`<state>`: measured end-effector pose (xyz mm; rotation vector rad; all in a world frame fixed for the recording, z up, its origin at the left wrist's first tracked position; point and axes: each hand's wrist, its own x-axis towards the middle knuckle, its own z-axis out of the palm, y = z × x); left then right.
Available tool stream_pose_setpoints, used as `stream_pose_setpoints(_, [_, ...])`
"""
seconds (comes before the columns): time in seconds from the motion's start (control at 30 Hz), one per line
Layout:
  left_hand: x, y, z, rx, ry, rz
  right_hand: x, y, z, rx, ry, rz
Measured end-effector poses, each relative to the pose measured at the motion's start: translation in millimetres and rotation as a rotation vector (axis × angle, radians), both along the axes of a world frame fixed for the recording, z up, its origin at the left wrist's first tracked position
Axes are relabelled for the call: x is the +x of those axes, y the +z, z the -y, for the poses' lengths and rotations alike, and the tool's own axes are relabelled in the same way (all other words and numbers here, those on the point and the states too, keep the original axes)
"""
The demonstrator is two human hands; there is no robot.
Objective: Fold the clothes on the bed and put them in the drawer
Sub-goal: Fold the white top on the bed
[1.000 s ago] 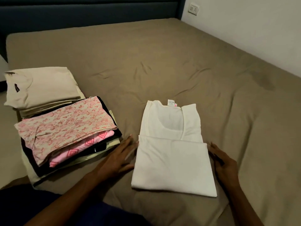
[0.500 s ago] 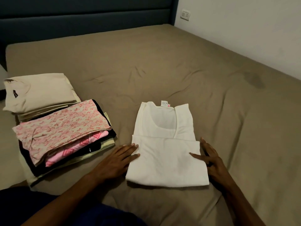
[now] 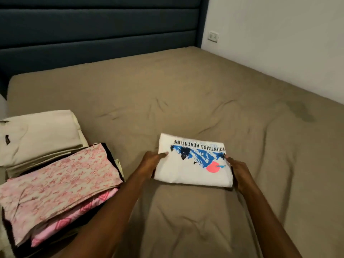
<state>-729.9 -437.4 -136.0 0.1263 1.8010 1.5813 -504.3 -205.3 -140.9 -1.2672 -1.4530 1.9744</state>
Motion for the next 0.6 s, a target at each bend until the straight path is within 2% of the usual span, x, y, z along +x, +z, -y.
stream_pose_setpoints(0.1, [-8,-32,-3,-0.145,-0.002,-0.12,3,-27,1,0.107,-0.093,0.056])
stream_pose_setpoints(0.2, [-7,-29,-7,-0.252,0.0,-0.36,3,-37,2,0.201,-0.122,0.069])
stream_pose_setpoints(0.33, [1,-26,-8,-0.396,0.004,-0.521,4,-47,10,0.397,-0.144,0.092])
stream_pose_setpoints(0.4, [7,-27,-7,-0.403,0.001,-0.605,4,-47,16,0.475,-0.169,0.115])
stream_pose_setpoints(0.53, [15,-14,1,-0.367,0.147,-0.73,13,-40,18,0.459,-0.22,0.136])
stream_pose_setpoints(0.6, [19,-9,10,-0.376,0.165,-0.779,24,-41,22,0.379,-0.214,0.124])
